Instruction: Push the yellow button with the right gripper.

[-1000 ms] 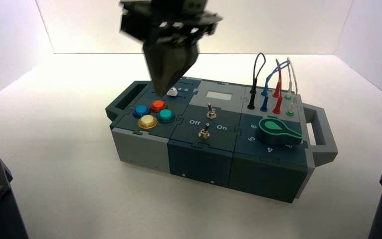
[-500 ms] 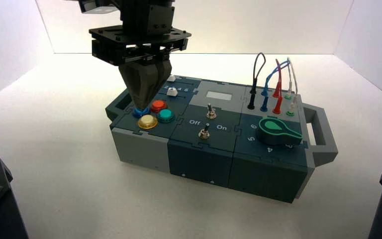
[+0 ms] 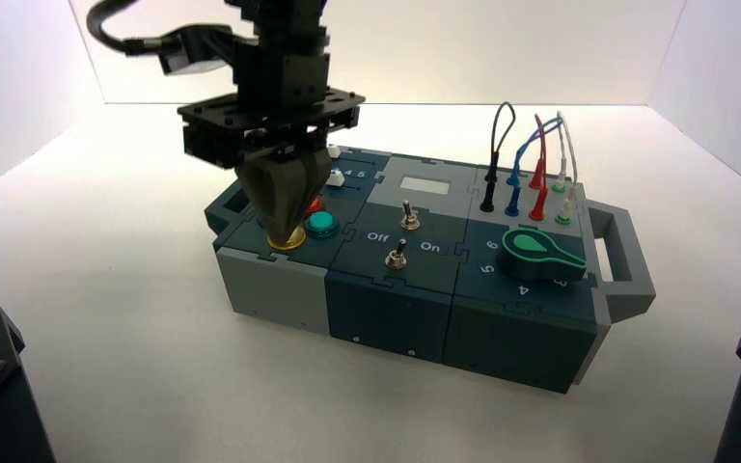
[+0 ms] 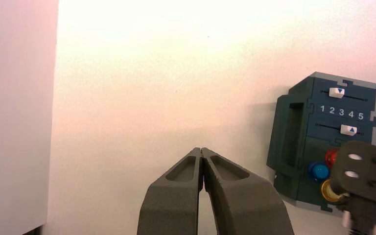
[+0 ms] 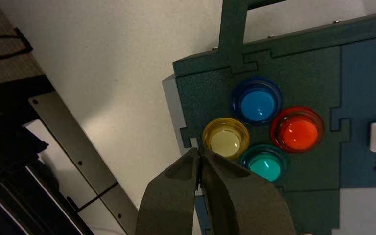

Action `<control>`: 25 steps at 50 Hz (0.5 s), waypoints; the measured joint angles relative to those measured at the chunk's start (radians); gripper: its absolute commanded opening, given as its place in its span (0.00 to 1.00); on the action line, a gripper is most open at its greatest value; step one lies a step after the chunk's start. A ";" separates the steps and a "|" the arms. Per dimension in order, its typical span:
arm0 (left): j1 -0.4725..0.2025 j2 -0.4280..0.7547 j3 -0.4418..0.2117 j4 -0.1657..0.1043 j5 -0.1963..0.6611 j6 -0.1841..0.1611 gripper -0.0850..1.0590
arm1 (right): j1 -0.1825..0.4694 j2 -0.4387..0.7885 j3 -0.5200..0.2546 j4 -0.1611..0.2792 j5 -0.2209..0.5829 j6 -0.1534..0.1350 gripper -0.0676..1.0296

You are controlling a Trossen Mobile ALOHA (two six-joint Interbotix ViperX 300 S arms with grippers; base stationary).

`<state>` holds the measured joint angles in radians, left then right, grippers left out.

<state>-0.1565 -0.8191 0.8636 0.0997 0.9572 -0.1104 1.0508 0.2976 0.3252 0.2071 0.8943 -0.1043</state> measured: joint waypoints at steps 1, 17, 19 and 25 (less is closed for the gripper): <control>-0.002 0.000 -0.002 0.002 0.000 0.000 0.05 | 0.000 0.008 -0.003 0.000 0.000 -0.002 0.04; 0.000 0.000 0.000 0.002 0.000 0.000 0.05 | 0.000 0.031 -0.021 0.002 0.006 -0.008 0.04; -0.002 0.000 0.000 0.002 0.000 0.000 0.05 | 0.000 0.031 -0.023 0.002 0.011 -0.008 0.04; 0.000 0.003 -0.002 0.002 0.000 0.000 0.05 | -0.002 0.026 -0.025 -0.002 0.040 -0.008 0.04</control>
<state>-0.1565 -0.8161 0.8621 0.1012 0.9572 -0.1104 1.0492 0.3237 0.3007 0.2056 0.9342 -0.1120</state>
